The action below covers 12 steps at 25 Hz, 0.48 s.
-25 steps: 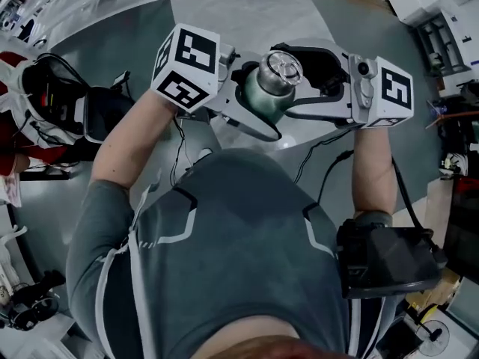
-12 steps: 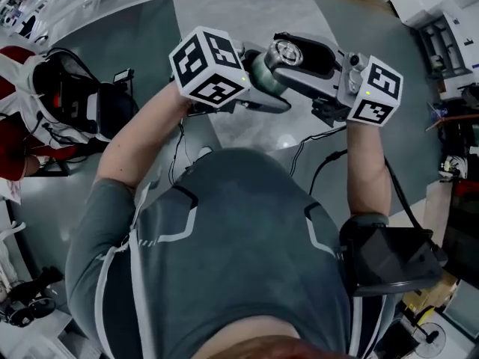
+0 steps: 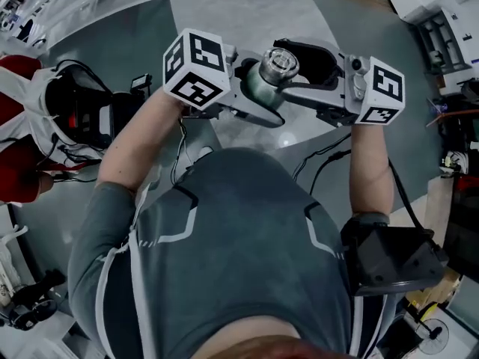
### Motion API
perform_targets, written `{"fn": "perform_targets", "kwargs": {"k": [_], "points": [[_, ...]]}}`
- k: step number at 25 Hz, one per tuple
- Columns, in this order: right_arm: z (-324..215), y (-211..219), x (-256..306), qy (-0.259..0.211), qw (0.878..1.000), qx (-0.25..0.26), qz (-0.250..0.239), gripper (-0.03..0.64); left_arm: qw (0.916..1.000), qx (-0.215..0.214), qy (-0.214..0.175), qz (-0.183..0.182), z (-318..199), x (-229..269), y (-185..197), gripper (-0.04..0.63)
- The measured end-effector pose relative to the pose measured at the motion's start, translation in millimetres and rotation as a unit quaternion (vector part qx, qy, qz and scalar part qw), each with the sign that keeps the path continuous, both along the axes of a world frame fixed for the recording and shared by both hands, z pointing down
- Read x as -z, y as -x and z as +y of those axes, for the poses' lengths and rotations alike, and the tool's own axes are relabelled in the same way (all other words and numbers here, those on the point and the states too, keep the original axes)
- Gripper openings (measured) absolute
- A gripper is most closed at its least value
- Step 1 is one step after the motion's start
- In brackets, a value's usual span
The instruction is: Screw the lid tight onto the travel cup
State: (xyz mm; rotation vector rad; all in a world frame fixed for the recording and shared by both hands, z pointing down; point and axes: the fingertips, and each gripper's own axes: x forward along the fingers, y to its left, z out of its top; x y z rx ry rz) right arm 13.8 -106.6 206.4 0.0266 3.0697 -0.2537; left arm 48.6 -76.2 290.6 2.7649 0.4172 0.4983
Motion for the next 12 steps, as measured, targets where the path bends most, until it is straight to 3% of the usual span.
{"fn": "perform_targets", "kwargs": {"k": [3,6,8,12], "points": [[13.8,6.2,15.0,-0.006,0.998,0.059,-0.021,0.308,0.9973,-0.066,0.022,0.022,23.3,17.6,6.7,0.400],[21.9,9.3,14.5,-0.010,0.996,0.090,-0.010,0.292,0.9953,-0.094,0.017,0.015,33.2,17.3,5.4,0.400],[21.9,6.5,13.1,-0.005,0.996,0.086,-0.013,0.267,0.9962,-0.086,0.011,0.007,30.9,14.6,2.1,0.400],[-1.2,6.9,-2.2,0.019,1.000,0.014,0.003,0.265,0.9993,-0.013,-0.014,-0.032,2.8,-4.2,0.9,0.399]]}}
